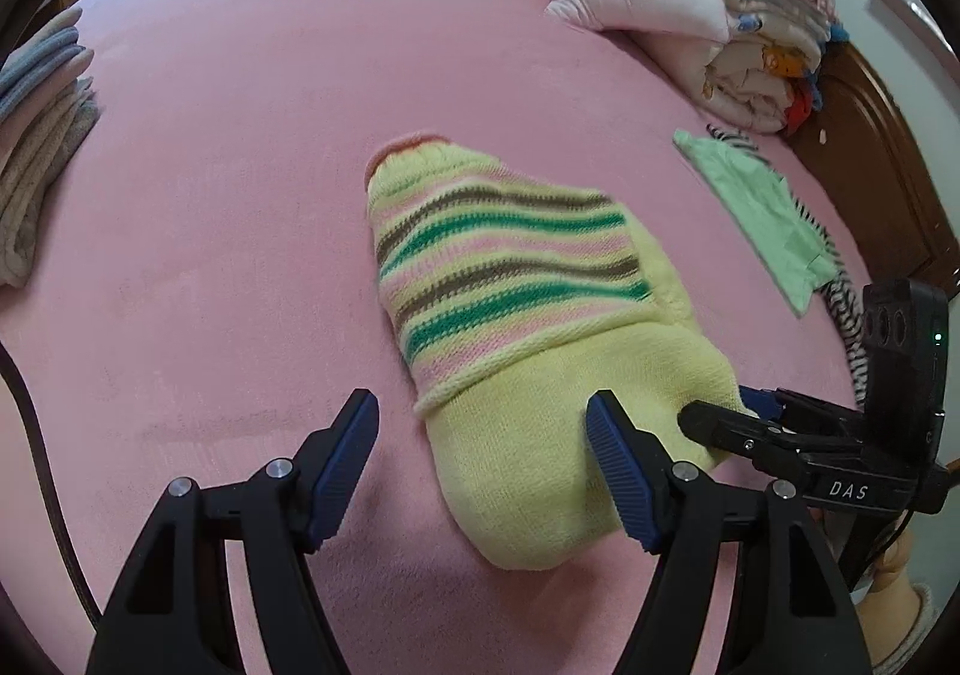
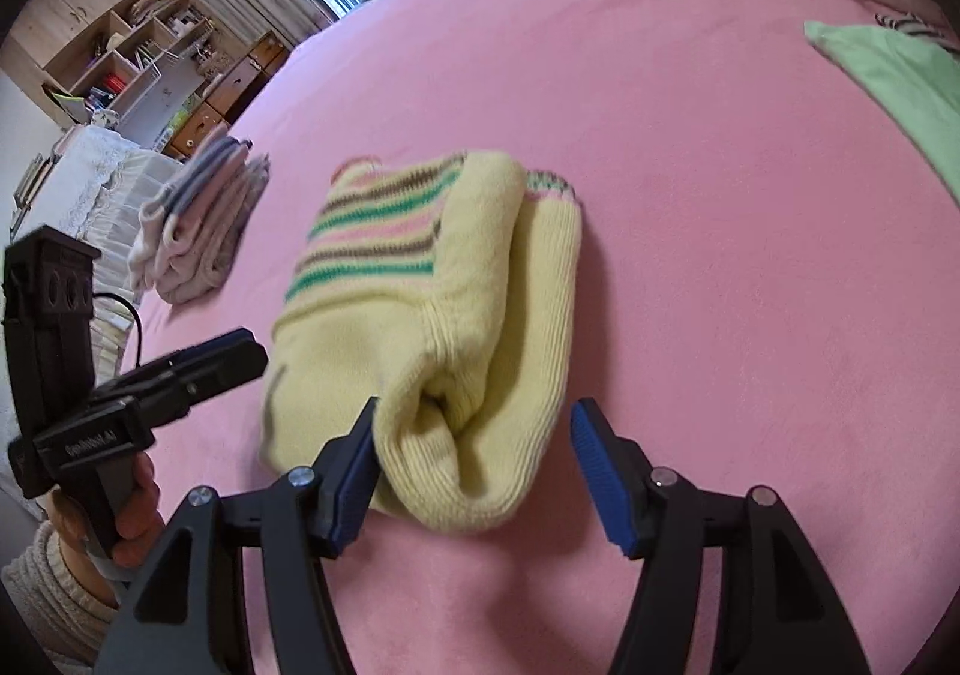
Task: Fold small clothes
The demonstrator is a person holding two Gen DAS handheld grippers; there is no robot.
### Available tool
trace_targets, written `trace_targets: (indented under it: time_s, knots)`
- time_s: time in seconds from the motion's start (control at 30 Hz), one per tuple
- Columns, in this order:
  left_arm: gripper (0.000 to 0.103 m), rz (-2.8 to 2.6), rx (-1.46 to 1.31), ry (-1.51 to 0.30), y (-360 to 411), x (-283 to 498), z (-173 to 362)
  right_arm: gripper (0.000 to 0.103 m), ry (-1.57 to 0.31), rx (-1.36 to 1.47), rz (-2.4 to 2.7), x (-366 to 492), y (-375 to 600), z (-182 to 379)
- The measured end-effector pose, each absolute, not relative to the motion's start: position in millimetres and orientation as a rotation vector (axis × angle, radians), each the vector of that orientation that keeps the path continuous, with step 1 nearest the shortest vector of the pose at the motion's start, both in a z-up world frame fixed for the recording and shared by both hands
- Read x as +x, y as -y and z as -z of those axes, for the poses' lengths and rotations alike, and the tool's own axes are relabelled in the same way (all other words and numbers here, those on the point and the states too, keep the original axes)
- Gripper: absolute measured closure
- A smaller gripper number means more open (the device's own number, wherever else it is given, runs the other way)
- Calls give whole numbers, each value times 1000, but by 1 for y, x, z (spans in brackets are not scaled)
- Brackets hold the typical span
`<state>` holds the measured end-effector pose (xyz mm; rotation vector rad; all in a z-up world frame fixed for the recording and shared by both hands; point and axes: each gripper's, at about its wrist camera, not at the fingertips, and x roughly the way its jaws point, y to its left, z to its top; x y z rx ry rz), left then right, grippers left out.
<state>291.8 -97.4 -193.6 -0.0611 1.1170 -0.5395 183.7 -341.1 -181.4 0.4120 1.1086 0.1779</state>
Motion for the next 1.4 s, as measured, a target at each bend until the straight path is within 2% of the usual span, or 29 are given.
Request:
trace_targets:
  time_s: [0.33,0.63,0.8,1.03,1.2,1.4]
  knots:
    - [30,522,-86,-1104,80,277,211,38,-1100,431,-129,157,341,202]
    - [30,512,-38,-1100,57,251,186,37,-1063,392,-118,130,341,167]
    - [20,501,-44,-1072,46,236,166,34,-1038,333,-101,121,331,148]
    - [15,517,-57,-1006,45,227,129,32,-1009,319,-101,115,322,128]
    - [2,531,-89,-975,53,238,112,25,-982,329,-96,121,324,115]
    - [2,510,-132,-1001,72,273,110,24,-992,354,-87,147,331,111]
